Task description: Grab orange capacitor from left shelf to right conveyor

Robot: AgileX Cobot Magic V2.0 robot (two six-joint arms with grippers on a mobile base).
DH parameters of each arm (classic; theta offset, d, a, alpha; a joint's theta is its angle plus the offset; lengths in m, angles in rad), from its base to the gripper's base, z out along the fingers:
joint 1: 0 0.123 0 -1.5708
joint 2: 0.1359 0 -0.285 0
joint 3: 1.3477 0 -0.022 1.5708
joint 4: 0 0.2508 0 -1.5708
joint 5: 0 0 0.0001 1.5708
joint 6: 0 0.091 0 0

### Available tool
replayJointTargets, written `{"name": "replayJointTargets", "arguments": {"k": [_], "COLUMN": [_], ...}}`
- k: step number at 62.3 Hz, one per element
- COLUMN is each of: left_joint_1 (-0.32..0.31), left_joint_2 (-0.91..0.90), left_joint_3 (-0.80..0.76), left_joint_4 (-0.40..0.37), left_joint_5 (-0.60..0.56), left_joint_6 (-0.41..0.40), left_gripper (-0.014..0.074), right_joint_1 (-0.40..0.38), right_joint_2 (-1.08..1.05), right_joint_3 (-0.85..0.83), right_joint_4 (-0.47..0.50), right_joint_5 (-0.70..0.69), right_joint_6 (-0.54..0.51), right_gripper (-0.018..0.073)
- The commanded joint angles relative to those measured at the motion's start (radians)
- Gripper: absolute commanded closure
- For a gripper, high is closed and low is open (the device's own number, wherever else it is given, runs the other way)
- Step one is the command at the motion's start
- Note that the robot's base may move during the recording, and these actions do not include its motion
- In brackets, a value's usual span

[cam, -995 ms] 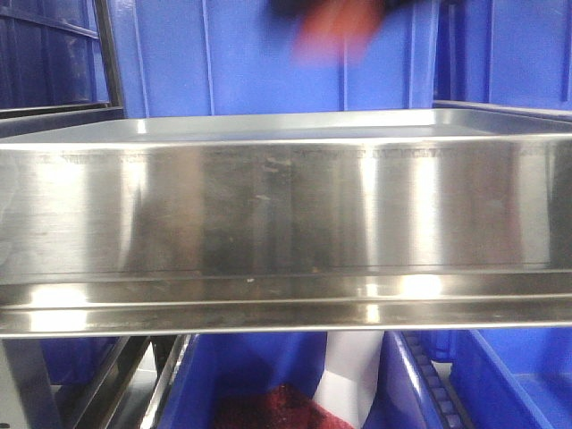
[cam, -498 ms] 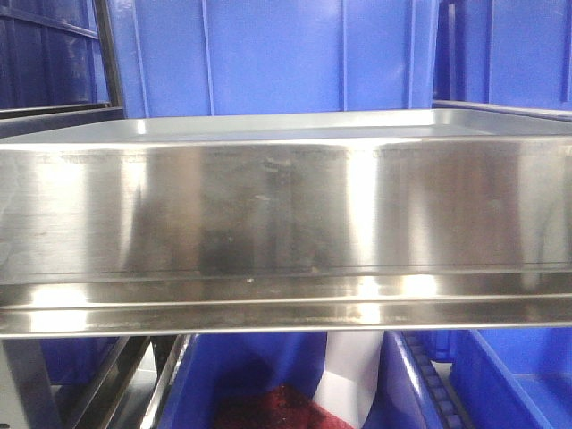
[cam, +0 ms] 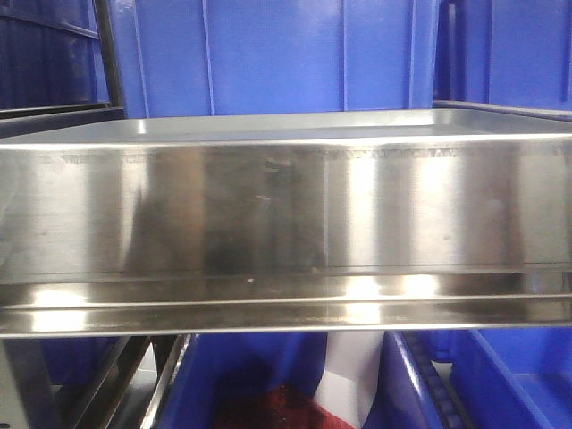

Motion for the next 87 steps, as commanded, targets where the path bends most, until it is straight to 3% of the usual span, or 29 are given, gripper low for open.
{"name": "replayJointTargets", "arguments": {"k": [1,87], "left_joint_1": [-0.008,-0.008], "left_joint_2": [0.010,0.010], "left_joint_3": [-0.008,-0.008], "left_joint_4": [-0.005,-0.005], "left_joint_5": [-0.085,-0.085], "left_joint_6": [0.000,0.000], "left_gripper": [0.0701,0.0701], "right_joint_1": [0.002,0.003], "right_joint_2": [0.013,0.013], "right_joint_3": [-0.026,-0.026], "right_joint_4": [-0.025,-0.025], "right_joint_5": [-0.084,-0.084], "right_joint_6": [-0.004,-0.004], "right_gripper": [0.0502,0.0502]}}
